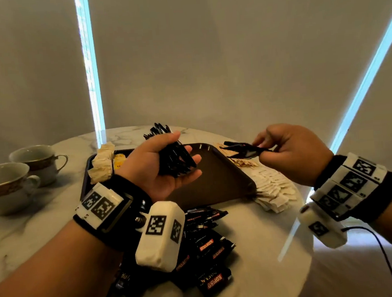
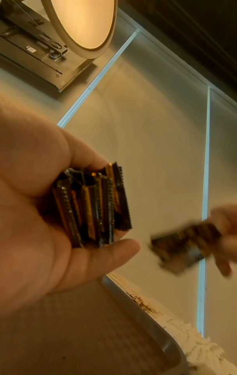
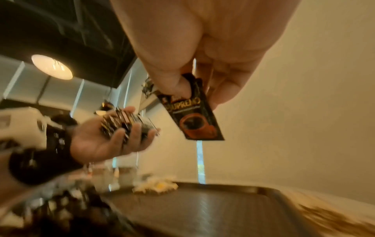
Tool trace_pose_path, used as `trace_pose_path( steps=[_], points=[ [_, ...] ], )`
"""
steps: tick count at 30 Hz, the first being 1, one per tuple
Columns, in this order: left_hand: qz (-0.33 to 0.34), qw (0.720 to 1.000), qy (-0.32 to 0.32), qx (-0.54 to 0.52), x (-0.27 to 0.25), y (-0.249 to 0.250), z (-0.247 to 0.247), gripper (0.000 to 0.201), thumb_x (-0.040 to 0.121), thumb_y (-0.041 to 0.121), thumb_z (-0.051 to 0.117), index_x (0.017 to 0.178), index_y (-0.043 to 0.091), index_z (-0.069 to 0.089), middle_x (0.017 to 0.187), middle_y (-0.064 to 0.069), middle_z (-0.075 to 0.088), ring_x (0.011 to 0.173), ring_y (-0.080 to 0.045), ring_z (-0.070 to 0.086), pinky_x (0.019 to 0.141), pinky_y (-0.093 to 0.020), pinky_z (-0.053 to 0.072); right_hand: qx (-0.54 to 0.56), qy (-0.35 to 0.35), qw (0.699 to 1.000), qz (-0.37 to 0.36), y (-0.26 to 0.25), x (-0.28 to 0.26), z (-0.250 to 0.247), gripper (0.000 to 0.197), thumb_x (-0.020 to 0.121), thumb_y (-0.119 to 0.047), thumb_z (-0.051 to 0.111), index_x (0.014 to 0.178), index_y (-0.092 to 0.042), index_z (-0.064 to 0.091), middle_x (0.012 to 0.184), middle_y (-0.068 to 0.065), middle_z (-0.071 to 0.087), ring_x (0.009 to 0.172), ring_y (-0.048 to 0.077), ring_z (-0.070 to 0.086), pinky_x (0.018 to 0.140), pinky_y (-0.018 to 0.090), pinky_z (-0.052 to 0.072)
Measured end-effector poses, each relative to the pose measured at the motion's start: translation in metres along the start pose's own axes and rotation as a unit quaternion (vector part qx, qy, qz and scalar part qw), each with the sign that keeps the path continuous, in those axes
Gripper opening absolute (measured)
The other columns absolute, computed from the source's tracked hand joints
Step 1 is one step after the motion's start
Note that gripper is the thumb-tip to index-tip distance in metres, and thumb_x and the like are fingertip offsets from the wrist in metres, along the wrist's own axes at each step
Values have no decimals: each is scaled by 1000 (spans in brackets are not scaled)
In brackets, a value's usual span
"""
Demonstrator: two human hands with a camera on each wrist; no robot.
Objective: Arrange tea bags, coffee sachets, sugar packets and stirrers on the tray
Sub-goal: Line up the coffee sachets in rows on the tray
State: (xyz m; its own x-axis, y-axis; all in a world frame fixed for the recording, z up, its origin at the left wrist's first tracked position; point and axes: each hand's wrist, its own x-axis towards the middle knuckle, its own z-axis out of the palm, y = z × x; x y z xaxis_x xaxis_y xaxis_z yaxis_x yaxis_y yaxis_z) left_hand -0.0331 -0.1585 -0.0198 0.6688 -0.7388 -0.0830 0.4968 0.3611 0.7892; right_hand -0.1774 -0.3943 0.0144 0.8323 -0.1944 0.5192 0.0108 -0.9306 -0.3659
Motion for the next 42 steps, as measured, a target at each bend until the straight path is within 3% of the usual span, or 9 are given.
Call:
trace_pose_path(
  steps=[3,11,16,20,24,29,32,37,42],
  points=[
    [10,999,-32,14,-5,-2,3,48,76,28,70,121,15,61,121,-16,62,97,-32,71,69,-45,61,101,55,993,-22,-39,14,17,18,75,-4,72,67,-12,57,98,-7,72,85,0,65,69,20,48],
    [6,993,-118,-3,-1,7,-11,79,78,47,72,141,2,53,128,-26,60,111,-39,64,98,-53,50,210,-30,967,-140,-79,26,64,16,71,-18,73,68,-17,58,108,-5,71,108,7,66,86,47,56],
    [-1,991,-130,12,1,9,-18,46,87,33,66,121,3,66,111,-20,63,98,-31,64,97,-46,46,192,-92,967,-141,-78,31,61,62,49,-55,87,94,-29,54,122,-11,49,107,5,56,84,23,55],
    [2,988,-152,-8,-3,5,-11,48,94,40,61,125,4,65,118,-20,64,111,-35,61,102,-44,43,275,-143,945,-103,-84,37,72,71,44,-40,92,96,-44,45,110,-12,57,98,7,64,75,28,57],
    [21,991,-127,-35,0,11,-16,46,94,42,50,111,5,71,103,-14,69,94,-30,64,74,-35,34,286,-90,948,-110,-89,38,78,57,54,-31,89,85,-35,42,85,-14,58,81,7,62,66,36,55],
    [33,994,-104,-8,-3,17,-13,42,97,33,49,120,4,69,115,-20,67,107,-34,63,108,-46,36,308,-104,940,-105,-98,41,75,69,54,-37,91,95,-21,37,94,15,57,85,29,63,72,62,54],
    [29,992,-123,18,-5,35,-9,47,97,39,46,125,7,64,114,-19,69,98,-31,71,84,-42,60,348,-122,924,-105,-107,52,72,68,63,-21,88,106,-8,37,105,20,57,97,36,66,78,54,59],
    [15,990,-126,61,4,75,-19,64,90,59,52,126,8,62,113,-17,68,102,-31,68,91,-44,55,378,-161,906,-102,-114,87,80,57,69,-2,82,103,-16,38,99,-3,64,90,20,72,68,33,59],
    [68,993,-66,65,24,95,-43,41,91,35,51,116,7,68,106,-17,69,95,-29,68,87,-42,51,372,-221,895,-111,-117,131,93,61,67,-12,88,112,-11,47,110,15,66,99,26,70,80,41,61]
  ],
)
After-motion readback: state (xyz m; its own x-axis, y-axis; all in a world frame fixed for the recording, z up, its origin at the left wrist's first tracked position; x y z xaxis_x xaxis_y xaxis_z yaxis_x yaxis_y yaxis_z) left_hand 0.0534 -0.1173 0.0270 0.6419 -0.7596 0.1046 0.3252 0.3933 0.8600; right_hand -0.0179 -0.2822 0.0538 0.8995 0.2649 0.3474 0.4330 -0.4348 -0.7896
